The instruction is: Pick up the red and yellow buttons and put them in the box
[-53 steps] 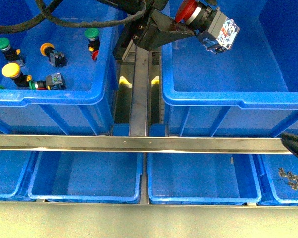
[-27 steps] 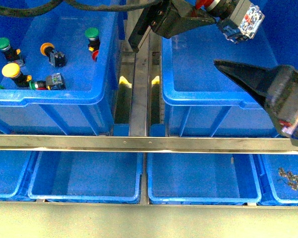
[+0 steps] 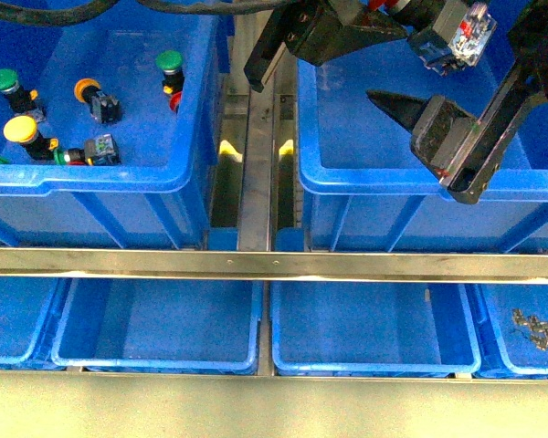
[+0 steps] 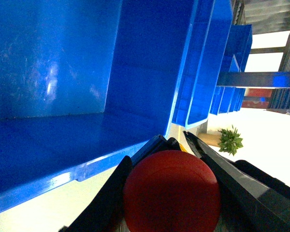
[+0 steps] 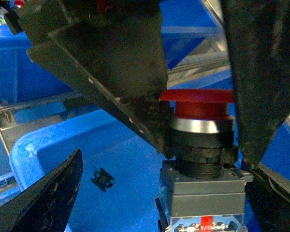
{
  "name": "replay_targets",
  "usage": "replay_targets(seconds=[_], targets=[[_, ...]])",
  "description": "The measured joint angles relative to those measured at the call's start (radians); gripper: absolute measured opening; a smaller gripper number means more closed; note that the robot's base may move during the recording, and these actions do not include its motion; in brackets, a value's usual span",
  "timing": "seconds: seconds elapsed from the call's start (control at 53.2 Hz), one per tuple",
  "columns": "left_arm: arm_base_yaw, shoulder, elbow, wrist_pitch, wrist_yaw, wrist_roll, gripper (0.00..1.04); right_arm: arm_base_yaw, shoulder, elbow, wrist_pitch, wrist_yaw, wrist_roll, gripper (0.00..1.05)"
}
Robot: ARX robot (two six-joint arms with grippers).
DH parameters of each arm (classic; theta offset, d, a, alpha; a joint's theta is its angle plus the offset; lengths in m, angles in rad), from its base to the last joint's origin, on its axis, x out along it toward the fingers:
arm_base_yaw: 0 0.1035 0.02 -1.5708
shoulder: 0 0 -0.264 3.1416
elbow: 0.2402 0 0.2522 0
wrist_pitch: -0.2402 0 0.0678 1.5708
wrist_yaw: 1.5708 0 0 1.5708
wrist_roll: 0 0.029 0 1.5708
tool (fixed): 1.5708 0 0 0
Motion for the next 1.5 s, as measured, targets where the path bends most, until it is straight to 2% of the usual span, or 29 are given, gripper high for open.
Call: replay_targets(seconds=[0.094, 0.376, 0.451, 0.527, 0.658, 0.696, 0.978, 1.11, 1.147, 1.298, 1.505], targets=[[0.000, 0.001, 0.000, 0.000, 0.000, 0.000, 0.34, -0.005, 0.008, 0.002, -0.001, 0.008, -0.004, 0.95], [0.003, 0.006, 0.000, 0.000, 0.001, 0.000, 0.34, -0.013, 0.011, 0.016, -0.006, 0.032, -0.028, 0.59], [0.005, 0.006, 0.000, 0.000, 0.001, 0.000, 0.34, -0.014, 0.011, 0.025, -0.006, 0.042, -0.027, 0.44], [0.006, 0.006, 0.000, 0.000, 0.000, 0.002, 0.34, -0.014, 0.011, 0.026, -0.006, 0.042, -0.027, 0.37], [0.011, 0.006, 0.000, -0.009, -0.008, 0.014, 0.34, -0.014, 0.011, 0.027, -0.013, 0.044, -0.027, 0.35], [0.012, 0.006, 0.000, -0.018, -0.019, 0.024, 0.37, -0.014, 0.011, 0.027, -0.018, 0.044, -0.027, 0.35], [0.068, -0.046, -0.097, -0.020, -0.119, 0.113, 0.77, -0.015, 0.014, 0.000, -0.035, 0.046, -0.027, 0.35], [0.145, -0.090, -0.159, -0.042, -0.182, 0.154, 0.96, -0.032, 0.015, -0.017, -0.039, 0.073, -0.026, 0.35], [0.169, -0.101, -0.175, -0.047, -0.192, 0.166, 0.99, -0.036, 0.015, -0.018, -0.039, 0.080, -0.026, 0.35], [0.255, -0.164, -0.262, -0.023, -0.240, 0.258, 0.97, -0.053, 0.015, -0.019, -0.042, 0.099, -0.010, 0.35], [0.383, -0.338, -0.431, 0.023, -0.313, 0.531, 0.97, -0.090, -0.046, -0.040, -0.101, 0.132, 0.092, 0.35]])
